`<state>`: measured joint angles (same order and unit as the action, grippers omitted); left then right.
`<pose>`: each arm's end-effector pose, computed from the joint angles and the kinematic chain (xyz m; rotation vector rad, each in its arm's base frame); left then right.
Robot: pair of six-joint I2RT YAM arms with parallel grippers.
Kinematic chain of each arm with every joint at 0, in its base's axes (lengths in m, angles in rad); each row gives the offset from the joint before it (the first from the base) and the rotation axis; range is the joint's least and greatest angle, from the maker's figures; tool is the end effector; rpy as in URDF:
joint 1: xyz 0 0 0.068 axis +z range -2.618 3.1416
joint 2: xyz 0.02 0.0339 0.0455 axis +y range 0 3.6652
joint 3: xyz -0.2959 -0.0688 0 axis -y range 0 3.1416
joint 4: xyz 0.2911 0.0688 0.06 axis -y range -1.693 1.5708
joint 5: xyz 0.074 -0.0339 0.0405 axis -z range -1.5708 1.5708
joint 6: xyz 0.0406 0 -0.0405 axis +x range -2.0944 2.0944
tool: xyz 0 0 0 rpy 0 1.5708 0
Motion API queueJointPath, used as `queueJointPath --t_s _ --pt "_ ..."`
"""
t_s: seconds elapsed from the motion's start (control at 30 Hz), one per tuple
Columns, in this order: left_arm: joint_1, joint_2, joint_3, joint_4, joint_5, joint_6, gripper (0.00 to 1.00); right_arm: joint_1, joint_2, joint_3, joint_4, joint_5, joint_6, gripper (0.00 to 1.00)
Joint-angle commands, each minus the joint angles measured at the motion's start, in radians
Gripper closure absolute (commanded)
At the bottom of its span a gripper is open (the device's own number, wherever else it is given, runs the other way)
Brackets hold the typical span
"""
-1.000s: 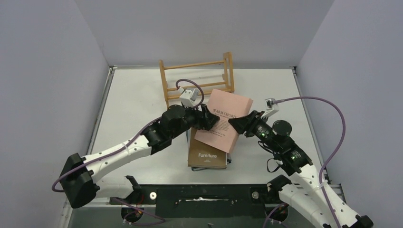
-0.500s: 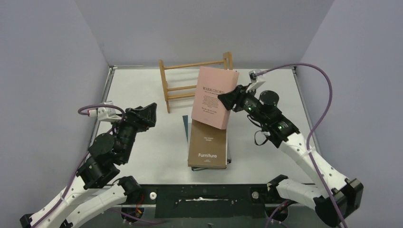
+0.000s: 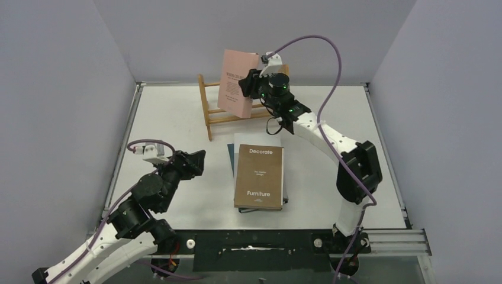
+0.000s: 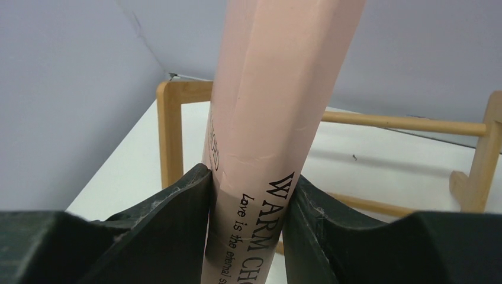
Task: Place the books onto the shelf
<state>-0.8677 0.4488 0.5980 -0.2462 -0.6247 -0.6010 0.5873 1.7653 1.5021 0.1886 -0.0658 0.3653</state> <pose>0.1078 -0.0905 0.3341 -0.2544 1.6644 -0.5952 0.4048 0.2727 0.3775 -0.2404 1.6869 0.7745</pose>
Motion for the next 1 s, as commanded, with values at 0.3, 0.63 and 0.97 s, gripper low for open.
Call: queueJointPath --t_s 0.3,0.63,0.97 --pt "0.002 -0.245 0.055 -0.161 -0.128 0.009 0.30 0.150 0.420 0.464 0.114 0.355 -0.228 1.00" --pt "0.001 -0.252 0.037 -0.190 -0.112 -0.063 0.30 0.213 0.583 0.615 0.143 0.482 -0.338 1.00" --pt "0.001 -0.276 0.019 -0.205 -0.109 -0.073 0.30 0.260 0.658 0.665 0.161 0.526 -0.387 0.85"
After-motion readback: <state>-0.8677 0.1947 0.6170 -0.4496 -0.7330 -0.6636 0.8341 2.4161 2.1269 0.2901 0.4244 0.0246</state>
